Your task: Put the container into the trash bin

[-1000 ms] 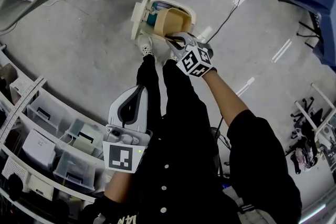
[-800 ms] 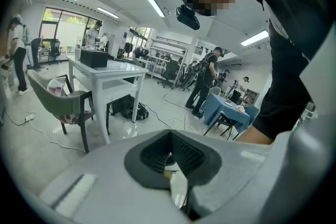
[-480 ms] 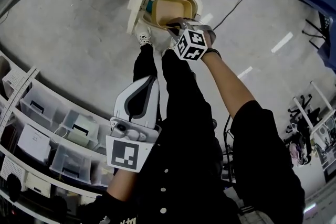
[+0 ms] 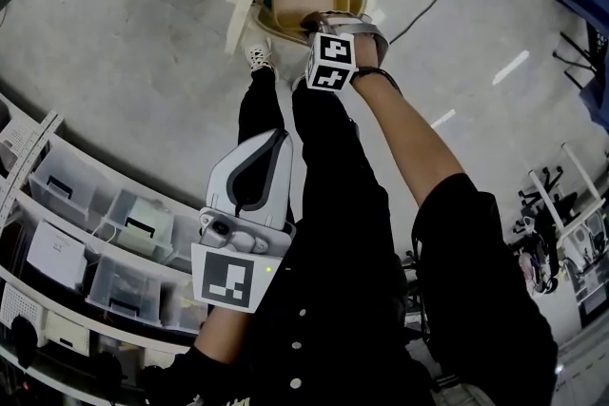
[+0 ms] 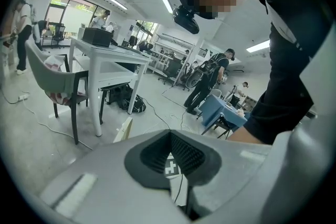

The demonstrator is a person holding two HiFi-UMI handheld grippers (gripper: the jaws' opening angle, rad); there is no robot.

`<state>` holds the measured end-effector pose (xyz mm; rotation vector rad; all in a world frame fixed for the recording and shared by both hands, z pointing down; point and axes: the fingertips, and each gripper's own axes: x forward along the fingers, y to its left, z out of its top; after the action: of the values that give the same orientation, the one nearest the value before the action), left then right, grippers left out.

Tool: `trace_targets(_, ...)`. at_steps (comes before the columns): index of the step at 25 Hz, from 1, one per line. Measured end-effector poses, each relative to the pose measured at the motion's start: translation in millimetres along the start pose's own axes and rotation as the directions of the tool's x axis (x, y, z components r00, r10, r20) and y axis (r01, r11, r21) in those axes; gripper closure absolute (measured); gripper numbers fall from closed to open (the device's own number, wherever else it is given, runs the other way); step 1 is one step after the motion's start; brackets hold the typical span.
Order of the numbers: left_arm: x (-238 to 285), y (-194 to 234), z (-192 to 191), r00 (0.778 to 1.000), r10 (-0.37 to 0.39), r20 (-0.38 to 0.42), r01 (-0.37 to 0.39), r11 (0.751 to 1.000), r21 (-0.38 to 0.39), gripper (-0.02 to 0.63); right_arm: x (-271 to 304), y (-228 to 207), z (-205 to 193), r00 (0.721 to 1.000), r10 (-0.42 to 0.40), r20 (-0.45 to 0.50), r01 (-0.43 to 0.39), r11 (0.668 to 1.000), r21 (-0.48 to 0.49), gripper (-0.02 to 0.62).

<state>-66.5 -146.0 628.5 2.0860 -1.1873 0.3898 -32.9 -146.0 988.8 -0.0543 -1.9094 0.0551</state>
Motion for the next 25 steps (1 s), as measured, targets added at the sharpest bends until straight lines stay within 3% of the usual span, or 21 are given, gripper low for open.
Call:
trace_targets(6,-1.6,2.5,-7.1,1.000,0.009,-0.001,-0.009,1.000,-0.013,0.603,9.4,-3.7,-5.2,0.999,-0.002,-0.047,0.002,1.000,-0.005,0.568)
trace_targets(7,-1.4,2.5,-7.7,1.000,0.010,-0.001,-0.010,1.000,-0.015,0.603,10.6,-5.6,-6.2,0.999,-0.013,-0.048,0.013,1.000,-0.001,0.550)
trace_targets(9,-1.2,2.1,-7.7,1.000,0.008,-0.001,-0.008,1.000,-0.015,0.603,10.9,-8.1,-6.6,0.999,-0.016,-0.052,0.017,1.000,0.017,0.404)
trace_targets(10,-1.1,1.4,-7.3,1.000,0.006,0.000,-0.006,1.000,-0.013,0.603,10.0,-8.8,-6.3,0.999,-0.015,-0.051,0.017,1.000,0.024,0.399)
trace_targets(16,-1.3,-4.3,0.8,1.000,-0.006,0.016,0.006,1.000,0.003,0.603,-5.1,-13.8,-0.2,0.999,-0.045,-0.021,0.045,0.998,0.039,0.427)
trace_targets(25,-11.5,-23.3,30.0,0.998,-0.027,0.049,0.024,0.998,0.054,0.603,-69.1,-29.2,21.6,0.985,-0.153,0.073,0.143,0.981,0.135,0.540)
